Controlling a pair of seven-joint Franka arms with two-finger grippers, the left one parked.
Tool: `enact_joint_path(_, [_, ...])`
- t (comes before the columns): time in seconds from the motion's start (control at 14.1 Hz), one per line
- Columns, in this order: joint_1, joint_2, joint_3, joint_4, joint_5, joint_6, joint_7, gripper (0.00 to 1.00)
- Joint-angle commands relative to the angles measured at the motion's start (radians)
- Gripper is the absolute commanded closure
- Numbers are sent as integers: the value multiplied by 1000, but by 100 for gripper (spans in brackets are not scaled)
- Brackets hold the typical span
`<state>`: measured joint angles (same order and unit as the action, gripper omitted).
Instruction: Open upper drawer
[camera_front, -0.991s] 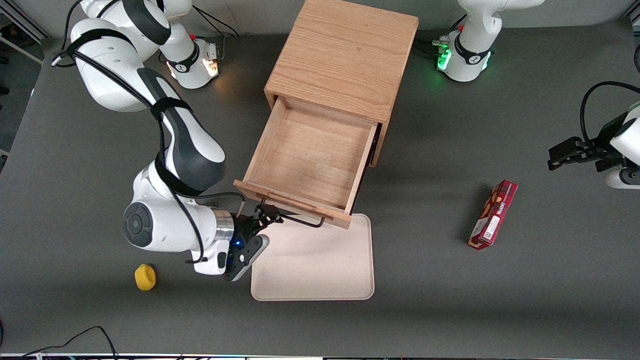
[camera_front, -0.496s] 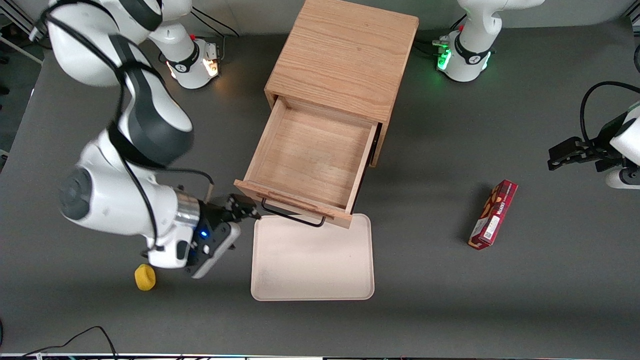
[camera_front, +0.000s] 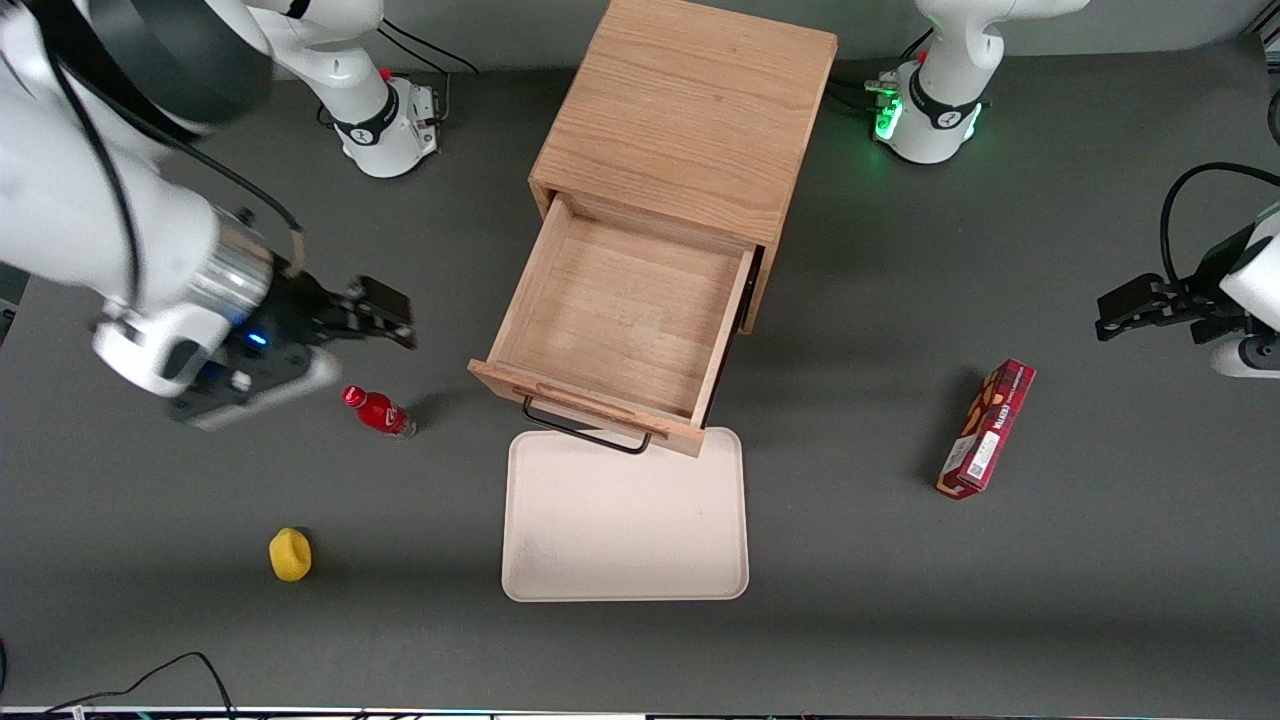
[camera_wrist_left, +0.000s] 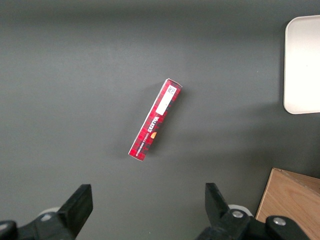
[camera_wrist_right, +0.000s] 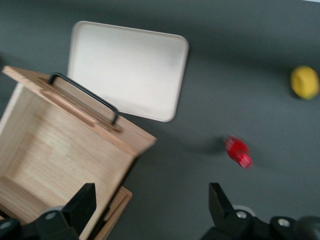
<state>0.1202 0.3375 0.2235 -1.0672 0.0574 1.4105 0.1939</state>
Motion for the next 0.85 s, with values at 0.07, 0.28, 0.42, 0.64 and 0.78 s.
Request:
enact_joint_path(0.07, [-7, -245, -114, -225, -5, -180, 54, 0])
enact_joint_path(0.28, [-13, -501, -162, -651, -14, 49, 71, 0])
enact_joint_path(0.42, [-14, -662, -206, -904, -31, 225, 70, 0])
enact_joint_path(0.64, [-14, -715, -268, -956, -87, 257, 68, 0])
enact_joint_path(0.78, [-14, -712, -306, -938, -88, 252, 59, 0])
